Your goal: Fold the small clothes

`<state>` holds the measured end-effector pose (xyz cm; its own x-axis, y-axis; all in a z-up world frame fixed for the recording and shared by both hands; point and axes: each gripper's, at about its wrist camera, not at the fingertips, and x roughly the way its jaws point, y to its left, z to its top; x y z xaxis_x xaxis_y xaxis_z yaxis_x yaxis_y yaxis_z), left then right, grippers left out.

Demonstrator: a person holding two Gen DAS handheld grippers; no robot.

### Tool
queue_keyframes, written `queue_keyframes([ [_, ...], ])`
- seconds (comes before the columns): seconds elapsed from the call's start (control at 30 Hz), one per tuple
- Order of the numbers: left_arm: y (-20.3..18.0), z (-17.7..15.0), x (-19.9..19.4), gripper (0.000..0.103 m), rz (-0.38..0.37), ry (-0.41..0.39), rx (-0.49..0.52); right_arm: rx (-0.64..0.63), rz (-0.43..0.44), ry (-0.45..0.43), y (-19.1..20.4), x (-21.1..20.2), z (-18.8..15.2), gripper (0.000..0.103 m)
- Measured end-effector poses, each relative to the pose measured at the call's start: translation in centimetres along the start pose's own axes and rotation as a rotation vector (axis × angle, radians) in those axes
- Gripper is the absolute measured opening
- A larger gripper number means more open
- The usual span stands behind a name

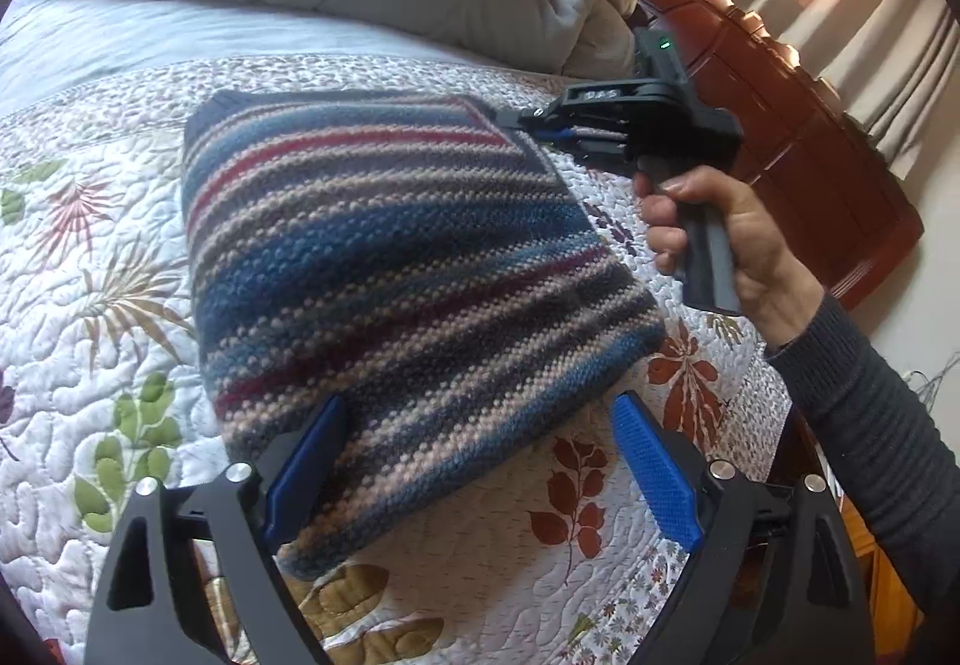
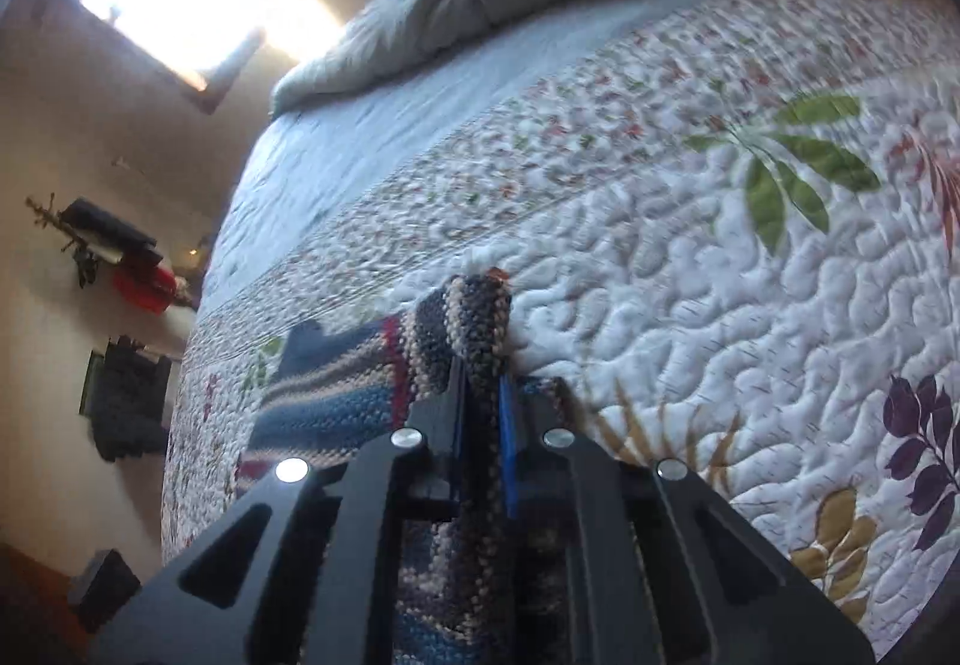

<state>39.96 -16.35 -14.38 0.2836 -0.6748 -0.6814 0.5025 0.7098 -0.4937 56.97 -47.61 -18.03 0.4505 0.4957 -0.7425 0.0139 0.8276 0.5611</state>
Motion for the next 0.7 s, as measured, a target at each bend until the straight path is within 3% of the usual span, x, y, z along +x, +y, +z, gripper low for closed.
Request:
queue_keyframes([
  [0.07, -0.3, -0.1, 0.3, 0.090, 0.006, 0.003, -0.006, -0.003, -0.040, 0.055, -0.6, 1.9, -0.6, 0.009],
  [0.13, -0.1, -0.2, 0.4, 0.090, 0.007, 0.006, -0.013, -0.006, -0.039, 0.051, -0.7, 2.0, -1.2, 0.015],
  [0.2, 0.1, -0.3, 0.3, 0.090, 0.010, 0.010, -0.020, 0.035, 0.000, 0.032, -0.9, 0.6, -1.4, 0.023],
  [0.27, 0.0, -0.3, -0.1, 0.090, 0.004, 0.010, -0.022, 0.011, 0.020, 0.023, -0.7, -1.7, -2.5, 0.024],
  [0.33, -0.1, -0.2, -0.4, 0.090, 0.000, 0.007, -0.015, -0.004, 0.037, 0.031, -0.7, -4.2, -4.3, 0.043],
  [0.5, -0.2, -0.3, -1.0, 0.090, 0.003, -0.006, -0.022, 0.013, 0.079, 0.078, -1.0, -7.0, -9.6, 0.049],
  [0.57, 0.0, -0.4, -1.2, 0.090, 0.010, -0.006, -0.031, 0.010, 0.090, 0.106, -0.6, -6.0, -10.6, 0.048],
  [0.6, 0.2, -0.5, -1.1, 0.090, 0.013, -0.001, -0.036, -0.002, 0.086, 0.126, -0.5, -5.4, -11.1, 0.028],
  [0.63, 0.3, -0.6, -1.1, 0.090, 0.015, 0.006, -0.043, -0.010, 0.073, 0.126, -0.5, -5.5, -11.4, 0.016],
  [0.7, 0.9, -0.8, -0.8, 0.090, 0.021, 0.022, -0.066, 0.012, 0.056, 0.102, -0.9, -5.7, -11.4, 0.014],
])
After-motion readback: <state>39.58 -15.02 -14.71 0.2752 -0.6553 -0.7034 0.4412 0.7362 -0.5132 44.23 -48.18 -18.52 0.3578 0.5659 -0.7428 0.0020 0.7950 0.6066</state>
